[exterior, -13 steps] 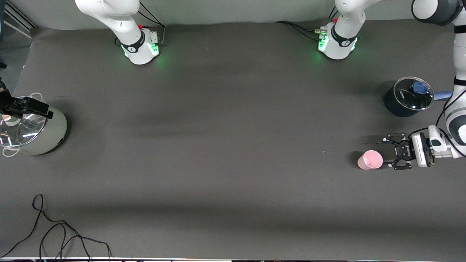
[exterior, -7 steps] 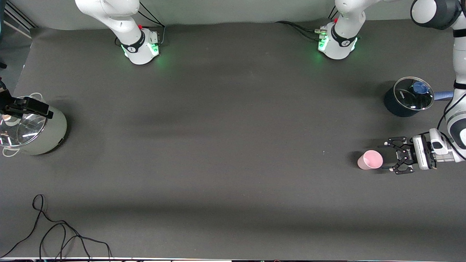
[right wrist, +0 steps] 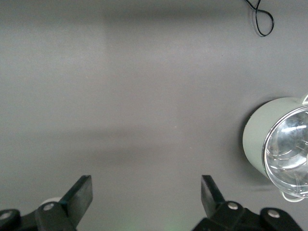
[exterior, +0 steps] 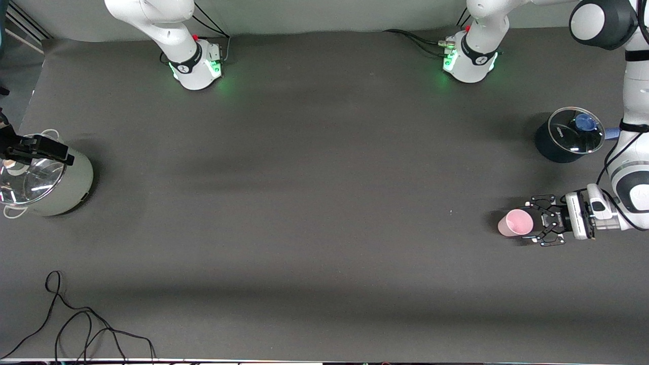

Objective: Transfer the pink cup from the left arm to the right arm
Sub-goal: 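Close the left gripper on the pink cup and lift it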

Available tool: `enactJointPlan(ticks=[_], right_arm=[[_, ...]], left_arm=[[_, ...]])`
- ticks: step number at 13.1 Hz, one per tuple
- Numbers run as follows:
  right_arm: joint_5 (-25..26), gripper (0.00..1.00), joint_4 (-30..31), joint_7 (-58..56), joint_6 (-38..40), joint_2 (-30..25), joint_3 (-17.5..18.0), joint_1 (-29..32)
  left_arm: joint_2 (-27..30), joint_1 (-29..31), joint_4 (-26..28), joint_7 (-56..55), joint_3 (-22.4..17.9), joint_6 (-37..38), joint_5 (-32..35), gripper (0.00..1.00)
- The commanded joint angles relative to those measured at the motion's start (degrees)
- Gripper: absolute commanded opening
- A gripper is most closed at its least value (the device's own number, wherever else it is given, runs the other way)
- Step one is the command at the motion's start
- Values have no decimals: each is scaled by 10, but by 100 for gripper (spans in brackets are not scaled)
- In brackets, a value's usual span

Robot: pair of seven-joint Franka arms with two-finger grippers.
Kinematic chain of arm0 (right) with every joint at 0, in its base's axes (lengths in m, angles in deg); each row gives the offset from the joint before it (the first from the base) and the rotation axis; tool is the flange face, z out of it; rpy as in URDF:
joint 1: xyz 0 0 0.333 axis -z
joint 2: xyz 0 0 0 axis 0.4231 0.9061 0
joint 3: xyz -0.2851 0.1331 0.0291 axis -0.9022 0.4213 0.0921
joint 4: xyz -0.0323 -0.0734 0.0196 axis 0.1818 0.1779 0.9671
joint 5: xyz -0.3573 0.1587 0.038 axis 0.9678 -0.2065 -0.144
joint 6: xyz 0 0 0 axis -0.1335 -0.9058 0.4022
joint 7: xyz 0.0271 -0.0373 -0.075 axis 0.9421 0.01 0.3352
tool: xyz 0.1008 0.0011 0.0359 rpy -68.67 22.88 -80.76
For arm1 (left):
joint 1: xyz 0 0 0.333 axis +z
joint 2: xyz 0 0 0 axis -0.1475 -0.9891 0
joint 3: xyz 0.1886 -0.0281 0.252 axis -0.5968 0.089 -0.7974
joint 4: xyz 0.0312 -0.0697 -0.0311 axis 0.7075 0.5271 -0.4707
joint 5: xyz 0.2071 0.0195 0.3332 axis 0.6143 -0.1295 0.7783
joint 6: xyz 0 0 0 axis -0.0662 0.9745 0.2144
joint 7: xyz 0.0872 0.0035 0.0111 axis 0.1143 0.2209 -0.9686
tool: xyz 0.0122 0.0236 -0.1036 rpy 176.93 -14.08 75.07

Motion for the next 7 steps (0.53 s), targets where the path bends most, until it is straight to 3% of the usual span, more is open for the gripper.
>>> enactJointPlan(ticks=[1, 2, 3, 7], right_arm=[[8, 100, -8, 12, 7, 1, 1, -2], [8, 100, -8, 12, 7, 1, 1, -2], [8, 100, -8, 12, 7, 1, 1, -2], [8, 100, -8, 12, 7, 2, 2, -2]], left_arm=[[-8, 4, -16, 13, 6, 11, -11, 30], [-8, 4, -16, 13, 6, 11, -11, 5], [-8, 2, -16, 13, 7, 11, -11, 0], [1, -4, -41, -54, 51, 13, -10, 0]])
